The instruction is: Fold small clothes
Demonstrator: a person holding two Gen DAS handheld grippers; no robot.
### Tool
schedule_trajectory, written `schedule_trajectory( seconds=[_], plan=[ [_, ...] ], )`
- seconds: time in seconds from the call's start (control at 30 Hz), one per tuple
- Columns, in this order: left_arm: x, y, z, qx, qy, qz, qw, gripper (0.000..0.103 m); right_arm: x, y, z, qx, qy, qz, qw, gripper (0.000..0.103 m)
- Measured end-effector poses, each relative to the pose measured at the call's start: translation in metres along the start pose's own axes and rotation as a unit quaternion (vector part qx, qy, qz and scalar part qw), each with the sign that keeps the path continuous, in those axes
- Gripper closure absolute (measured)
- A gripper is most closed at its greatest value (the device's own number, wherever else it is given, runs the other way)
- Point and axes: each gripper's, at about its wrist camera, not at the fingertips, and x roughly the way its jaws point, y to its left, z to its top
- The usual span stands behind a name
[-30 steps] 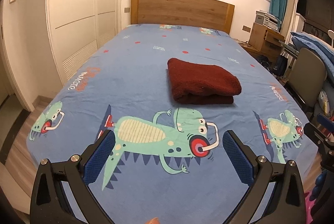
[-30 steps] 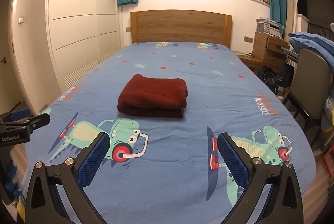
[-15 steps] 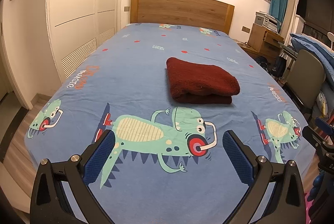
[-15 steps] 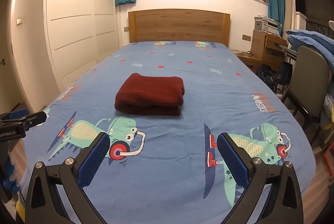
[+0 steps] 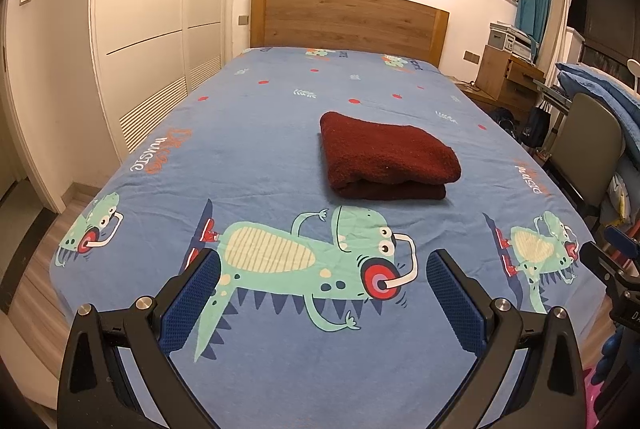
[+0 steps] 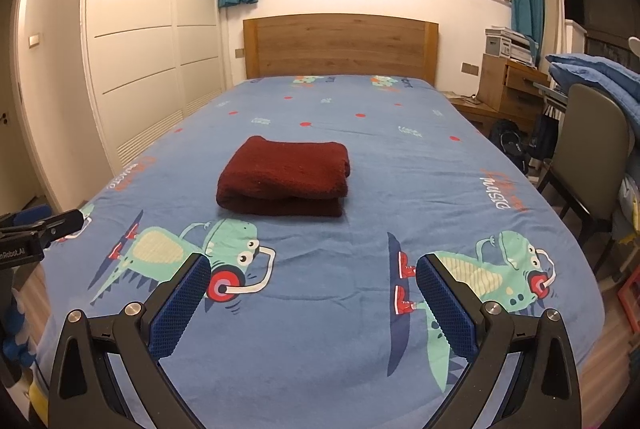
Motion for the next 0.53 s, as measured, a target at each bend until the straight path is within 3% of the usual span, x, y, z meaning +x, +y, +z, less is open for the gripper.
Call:
schedule_trajectory(
  seconds=[0.53],
  plan=[
    [-0.001,-0.0002,-0.0027,0.008,-0.002,0.008,0.9999,0.001,-0.0005,-0.0059,-0.002,0.002,0.001,-0.007,1.0,0.0]
  ],
)
